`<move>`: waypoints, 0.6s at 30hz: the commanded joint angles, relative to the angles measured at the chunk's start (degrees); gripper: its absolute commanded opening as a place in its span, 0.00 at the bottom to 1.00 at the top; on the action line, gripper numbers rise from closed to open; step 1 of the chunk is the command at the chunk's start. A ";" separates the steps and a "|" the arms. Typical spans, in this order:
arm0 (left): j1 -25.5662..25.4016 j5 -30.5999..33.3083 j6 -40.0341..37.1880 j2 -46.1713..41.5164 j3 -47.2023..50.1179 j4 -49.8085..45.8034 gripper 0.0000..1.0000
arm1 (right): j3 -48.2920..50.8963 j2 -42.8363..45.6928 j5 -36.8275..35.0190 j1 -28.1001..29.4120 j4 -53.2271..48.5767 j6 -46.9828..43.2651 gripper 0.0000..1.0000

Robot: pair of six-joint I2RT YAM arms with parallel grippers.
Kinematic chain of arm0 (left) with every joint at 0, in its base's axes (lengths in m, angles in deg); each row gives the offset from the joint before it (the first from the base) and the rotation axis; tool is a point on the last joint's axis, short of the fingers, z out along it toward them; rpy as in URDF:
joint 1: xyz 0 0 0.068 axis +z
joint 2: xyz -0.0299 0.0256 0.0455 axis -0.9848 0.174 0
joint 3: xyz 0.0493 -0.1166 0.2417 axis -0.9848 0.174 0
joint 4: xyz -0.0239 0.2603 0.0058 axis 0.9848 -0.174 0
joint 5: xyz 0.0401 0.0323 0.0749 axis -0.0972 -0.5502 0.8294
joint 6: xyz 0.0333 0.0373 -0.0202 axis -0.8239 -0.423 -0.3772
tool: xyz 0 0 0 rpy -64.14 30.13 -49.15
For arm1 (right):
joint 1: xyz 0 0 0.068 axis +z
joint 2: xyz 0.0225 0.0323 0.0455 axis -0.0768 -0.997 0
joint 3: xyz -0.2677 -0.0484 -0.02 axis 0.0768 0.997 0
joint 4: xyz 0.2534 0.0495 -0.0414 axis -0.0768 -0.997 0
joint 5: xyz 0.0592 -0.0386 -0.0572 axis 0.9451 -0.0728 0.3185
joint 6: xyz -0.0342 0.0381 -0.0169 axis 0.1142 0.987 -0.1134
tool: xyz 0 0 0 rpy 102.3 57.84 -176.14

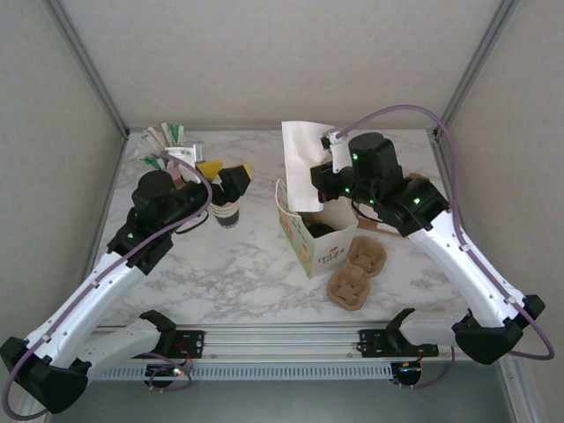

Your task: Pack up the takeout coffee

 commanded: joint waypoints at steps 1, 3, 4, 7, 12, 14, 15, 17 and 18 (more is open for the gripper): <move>-0.42 0.83 -1.05 0.06 -1.78 -0.45 1.00 | -0.77 0.59 -9.65 0.44 -0.09 -3.16 0.00; -0.42 0.83 -1.13 0.11 -1.71 -0.49 1.00 | 0.68 0.56 -9.74 0.41 0.89 -4.04 0.00; -0.42 0.83 -1.07 0.19 -1.65 -0.33 1.00 | 1.67 0.60 -10.12 0.43 1.53 -4.63 0.00; -0.42 0.74 -0.92 0.40 -1.54 -0.15 1.00 | 4.39 0.36 -12.11 2.30 2.73 -5.87 0.00; -0.42 0.74 -0.87 0.52 -1.51 0.03 1.00 | 6.33 -1.16 -12.68 3.68 3.11 -6.71 0.00; -0.38 0.66 -0.87 0.64 -1.56 -0.04 1.00 | 6.85 -1.96 -13.08 4.65 2.89 -6.95 0.00; -0.42 0.66 -0.88 0.67 -1.61 0.02 1.00 | 6.93 -2.42 -13.01 5.04 2.60 -6.99 0.00; -0.42 0.59 -0.87 0.70 -1.61 -0.13 1.00 | 7.27 -3.21 -12.44 6.00 1.98 -6.79 0.00; -0.42 0.66 -0.91 0.56 -1.52 -0.14 1.00 | 7.53 -3.46 -11.90 6.40 1.94 -6.77 0.00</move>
